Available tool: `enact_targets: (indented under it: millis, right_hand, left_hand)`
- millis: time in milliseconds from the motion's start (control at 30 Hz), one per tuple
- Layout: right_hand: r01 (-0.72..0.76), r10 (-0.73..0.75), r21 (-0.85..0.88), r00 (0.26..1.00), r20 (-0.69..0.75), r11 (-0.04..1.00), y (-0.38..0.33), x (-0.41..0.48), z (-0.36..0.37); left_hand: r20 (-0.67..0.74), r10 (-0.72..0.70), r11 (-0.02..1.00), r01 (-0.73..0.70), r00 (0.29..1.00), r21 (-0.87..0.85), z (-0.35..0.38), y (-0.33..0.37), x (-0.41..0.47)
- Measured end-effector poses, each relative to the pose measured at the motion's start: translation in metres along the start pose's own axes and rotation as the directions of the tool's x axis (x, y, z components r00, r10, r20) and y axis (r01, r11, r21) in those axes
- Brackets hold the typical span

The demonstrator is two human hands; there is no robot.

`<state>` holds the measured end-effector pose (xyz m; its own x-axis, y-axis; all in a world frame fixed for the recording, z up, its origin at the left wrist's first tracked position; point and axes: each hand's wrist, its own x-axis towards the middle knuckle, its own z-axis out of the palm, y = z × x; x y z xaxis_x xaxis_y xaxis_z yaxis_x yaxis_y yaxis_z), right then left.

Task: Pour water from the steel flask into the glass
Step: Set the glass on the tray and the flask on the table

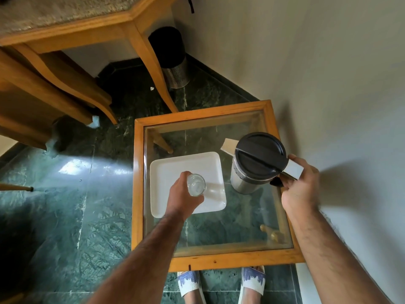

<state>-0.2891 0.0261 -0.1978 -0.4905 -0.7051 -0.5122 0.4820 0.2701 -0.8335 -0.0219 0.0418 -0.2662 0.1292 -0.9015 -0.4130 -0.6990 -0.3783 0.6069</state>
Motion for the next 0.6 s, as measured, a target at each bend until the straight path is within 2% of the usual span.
enact_targets:
  millis: [233,433,600]
  right_hand:
    - [-0.016,0.017,-0.026,1.0,0.023,1.0,-0.001,-0.001,0.001]
    - [-0.01,0.011,0.031,0.999,-0.031,0.999,0.008,0.006,-0.009]
    - [-0.009,0.011,0.091,1.0,-0.018,0.996,0.011,0.0,-0.012]
  left_hand:
    - [0.02,-0.061,0.998,0.061,0.998,0.008,0.011,-0.007,0.006]
    - [0.005,-0.046,0.999,0.046,0.999,0.03,0.015,-0.009,0.008]
    - [-0.027,-0.036,0.998,0.037,0.999,0.043,0.02,-0.007,0.008]
